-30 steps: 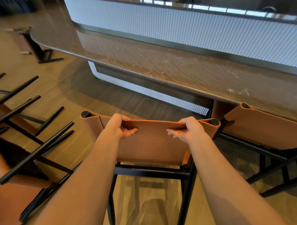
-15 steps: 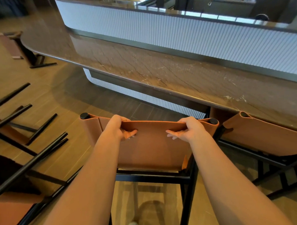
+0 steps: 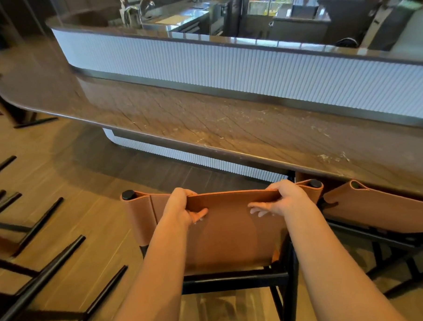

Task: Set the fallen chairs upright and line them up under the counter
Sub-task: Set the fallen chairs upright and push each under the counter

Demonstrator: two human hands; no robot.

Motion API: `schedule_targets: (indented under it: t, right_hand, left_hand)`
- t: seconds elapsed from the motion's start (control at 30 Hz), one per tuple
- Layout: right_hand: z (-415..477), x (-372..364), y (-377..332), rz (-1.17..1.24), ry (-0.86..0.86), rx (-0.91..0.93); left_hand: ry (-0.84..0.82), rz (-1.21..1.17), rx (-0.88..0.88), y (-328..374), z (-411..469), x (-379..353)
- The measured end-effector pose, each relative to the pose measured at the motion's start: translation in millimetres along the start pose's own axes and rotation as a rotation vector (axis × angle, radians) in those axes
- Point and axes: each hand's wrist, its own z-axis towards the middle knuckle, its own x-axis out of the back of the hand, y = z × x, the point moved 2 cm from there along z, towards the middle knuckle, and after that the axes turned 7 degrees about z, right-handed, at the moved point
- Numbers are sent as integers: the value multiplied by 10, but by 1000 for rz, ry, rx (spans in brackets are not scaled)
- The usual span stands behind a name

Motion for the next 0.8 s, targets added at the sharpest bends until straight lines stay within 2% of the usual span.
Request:
schedule_targets:
  t: [0.33,0.63,0.8]
  right_hand:
    - [-48,-271,-194,96,-21,7]
    - [104,-487,-393,-37,-93,35]
    - [291,-692,-660,-2,-82,21]
  left_hand:
    - [16,68,0,288,153,-59]
    - [43,117,-22,602,464,-169]
    - [77,172,-43,945,716,-328]
